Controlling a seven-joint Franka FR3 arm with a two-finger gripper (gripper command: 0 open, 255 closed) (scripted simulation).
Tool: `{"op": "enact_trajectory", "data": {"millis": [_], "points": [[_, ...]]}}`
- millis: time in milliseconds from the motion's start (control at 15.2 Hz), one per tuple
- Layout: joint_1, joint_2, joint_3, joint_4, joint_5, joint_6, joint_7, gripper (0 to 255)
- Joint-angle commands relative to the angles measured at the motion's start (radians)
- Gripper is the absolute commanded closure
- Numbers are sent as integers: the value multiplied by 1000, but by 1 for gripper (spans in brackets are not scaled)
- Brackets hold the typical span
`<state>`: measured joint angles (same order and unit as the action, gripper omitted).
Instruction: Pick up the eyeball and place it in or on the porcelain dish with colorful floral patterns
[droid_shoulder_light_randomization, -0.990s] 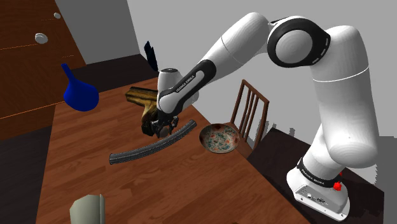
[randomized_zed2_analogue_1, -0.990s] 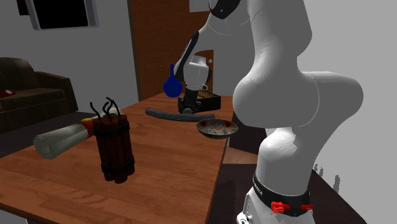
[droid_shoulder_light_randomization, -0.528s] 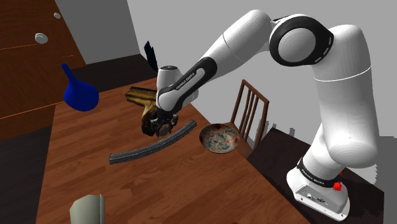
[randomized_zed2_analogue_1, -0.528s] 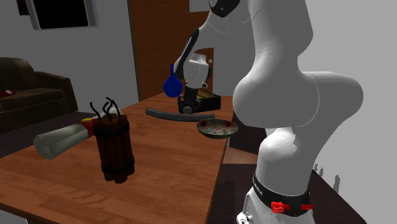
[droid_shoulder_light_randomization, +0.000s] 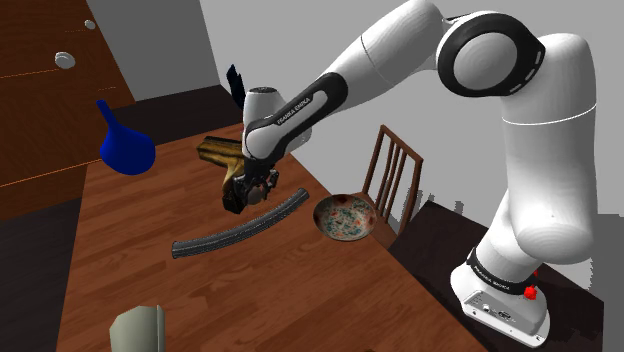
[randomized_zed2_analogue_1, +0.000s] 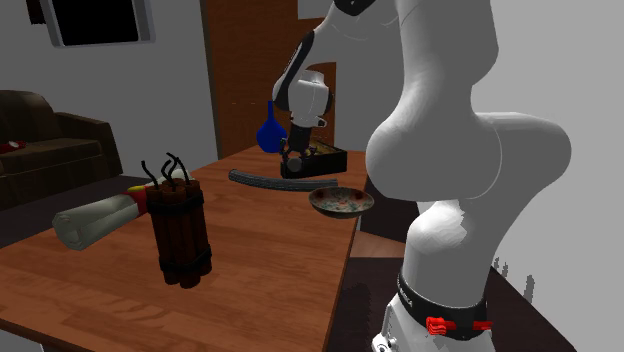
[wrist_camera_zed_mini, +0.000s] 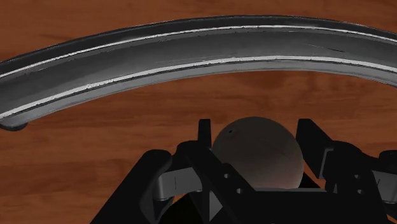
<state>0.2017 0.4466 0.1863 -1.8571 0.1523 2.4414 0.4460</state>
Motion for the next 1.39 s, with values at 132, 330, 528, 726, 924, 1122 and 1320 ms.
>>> {"op": "enact_trajectory", "data": {"millis": [132, 330, 528, 726, 924, 1122, 1320], "points": [[-3, -35, 1, 6, 1, -41, 5, 255], [-4, -57, 1, 16, 1, -73, 10, 255], [-5, -78, 2, 29, 1, -106, 15, 255], [-6, -96, 2, 42, 0, -136, 19, 255], [-30, -207, 8, -118, 35, -91, -20, 255], [-49, -315, 10, -265, 75, -57, -64, 255], [-64, -423, 8, -400, 115, -35, -111, 255]]}}
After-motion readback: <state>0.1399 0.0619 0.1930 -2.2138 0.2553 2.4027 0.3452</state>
